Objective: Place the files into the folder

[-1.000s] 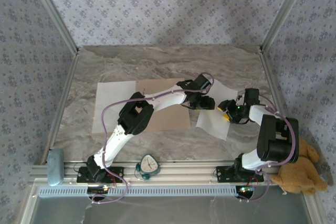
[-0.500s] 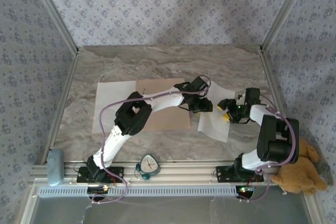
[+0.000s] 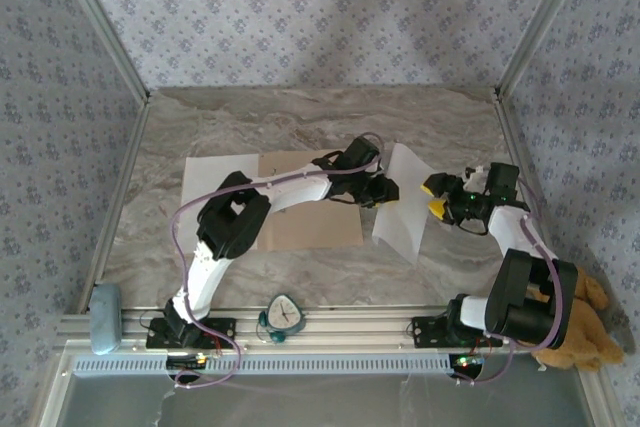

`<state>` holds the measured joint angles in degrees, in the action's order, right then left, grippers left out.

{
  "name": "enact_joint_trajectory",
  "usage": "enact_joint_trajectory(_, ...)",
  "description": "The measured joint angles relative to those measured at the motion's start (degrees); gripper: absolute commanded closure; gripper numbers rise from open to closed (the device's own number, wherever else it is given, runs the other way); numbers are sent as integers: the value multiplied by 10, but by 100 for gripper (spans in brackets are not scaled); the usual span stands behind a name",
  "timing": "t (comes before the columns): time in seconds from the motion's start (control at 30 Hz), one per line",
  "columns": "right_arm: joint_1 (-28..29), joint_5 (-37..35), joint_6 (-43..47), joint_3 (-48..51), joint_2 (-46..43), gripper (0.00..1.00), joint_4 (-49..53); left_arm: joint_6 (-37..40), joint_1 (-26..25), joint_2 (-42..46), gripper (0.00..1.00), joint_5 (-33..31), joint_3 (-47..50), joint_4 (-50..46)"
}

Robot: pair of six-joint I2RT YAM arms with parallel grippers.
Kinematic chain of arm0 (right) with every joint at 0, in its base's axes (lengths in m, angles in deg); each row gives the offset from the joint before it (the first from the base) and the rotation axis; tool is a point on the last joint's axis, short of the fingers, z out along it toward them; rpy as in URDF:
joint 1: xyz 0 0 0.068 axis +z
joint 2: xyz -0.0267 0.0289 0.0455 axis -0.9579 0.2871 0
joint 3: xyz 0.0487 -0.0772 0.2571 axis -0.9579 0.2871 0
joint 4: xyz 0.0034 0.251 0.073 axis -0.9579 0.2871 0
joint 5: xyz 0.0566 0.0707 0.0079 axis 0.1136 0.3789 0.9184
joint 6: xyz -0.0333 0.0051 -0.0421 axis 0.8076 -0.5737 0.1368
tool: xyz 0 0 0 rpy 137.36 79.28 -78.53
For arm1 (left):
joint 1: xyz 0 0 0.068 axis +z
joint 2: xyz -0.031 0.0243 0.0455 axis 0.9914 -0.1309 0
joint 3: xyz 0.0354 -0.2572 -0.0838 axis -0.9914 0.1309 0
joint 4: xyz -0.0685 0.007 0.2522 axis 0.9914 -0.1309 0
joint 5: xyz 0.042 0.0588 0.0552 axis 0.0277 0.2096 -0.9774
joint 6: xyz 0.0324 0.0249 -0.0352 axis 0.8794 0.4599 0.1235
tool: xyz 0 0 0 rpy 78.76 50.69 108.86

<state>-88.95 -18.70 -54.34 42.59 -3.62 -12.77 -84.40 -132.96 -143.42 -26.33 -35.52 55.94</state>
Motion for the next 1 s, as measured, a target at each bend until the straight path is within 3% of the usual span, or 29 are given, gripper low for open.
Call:
enact_joint_trajectory(0.17,0,53,-57,17,-40,25,-37,-37,15,41,70,19,63,59)
enact_joint_trajectory(0.47,0,109,-168,45,-91,20,-132,-61,43,143,70,28,132,83)
enact_joint_trajectory(1.0,80,138,-336,49,-143,12,-309,-43,77,374,67,43,139,-7)
